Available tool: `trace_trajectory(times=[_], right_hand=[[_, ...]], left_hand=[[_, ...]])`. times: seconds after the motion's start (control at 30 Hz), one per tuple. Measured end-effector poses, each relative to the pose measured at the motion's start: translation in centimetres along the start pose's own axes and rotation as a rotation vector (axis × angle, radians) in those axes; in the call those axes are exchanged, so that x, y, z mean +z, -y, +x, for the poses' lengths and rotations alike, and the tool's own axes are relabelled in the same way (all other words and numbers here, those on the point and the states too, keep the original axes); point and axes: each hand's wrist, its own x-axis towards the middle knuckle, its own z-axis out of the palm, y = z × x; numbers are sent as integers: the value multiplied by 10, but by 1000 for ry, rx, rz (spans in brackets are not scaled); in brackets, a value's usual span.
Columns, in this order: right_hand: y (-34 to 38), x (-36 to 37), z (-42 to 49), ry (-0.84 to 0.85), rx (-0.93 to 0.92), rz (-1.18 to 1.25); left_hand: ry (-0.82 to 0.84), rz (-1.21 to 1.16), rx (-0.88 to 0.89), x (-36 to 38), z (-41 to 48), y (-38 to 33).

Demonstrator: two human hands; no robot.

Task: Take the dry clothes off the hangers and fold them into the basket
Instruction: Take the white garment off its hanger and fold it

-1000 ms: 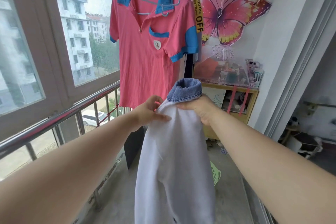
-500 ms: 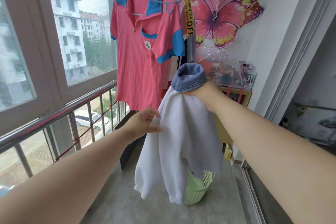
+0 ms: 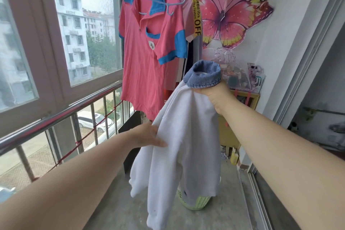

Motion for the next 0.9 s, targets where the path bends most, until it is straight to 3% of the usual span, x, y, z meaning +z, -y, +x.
trace_trajectory(times=[0.17, 0.3, 0.37, 0.43, 0.53, 0.6, 0.63, 0.77, 0.9], right_hand=[[-4, -2, 5, -50, 10, -41], [-4, -10, 10, -108, 58, -135], [-7, -17, 13, -136, 79, -161], [-9, -20, 10, -137, 98, -190], [-15, -22, 7, -129, 122, -173], [-15, -25, 4, -119, 127, -123], [-17, -27, 4, -101, 113, -85], [-21, -33, -3, 16, 117, -12], [-25, -28, -6, 68, 88, 32]], left_hand=[[20, -108, 2, 4, -3, 16], [-156, -620, 50, -4, -1, 33], [-279, -767, 51, -11, 0, 35], [-424, -650, 22, -19, 0, 31], [-677, -223, 27, -29, 1, 30], [-793, -178, 77, -36, -1, 31], [-755, -181, 76, -41, -2, 32], [-321, -6, -37, -60, -5, 35], [-302, 25, -38, -70, -2, 44]])
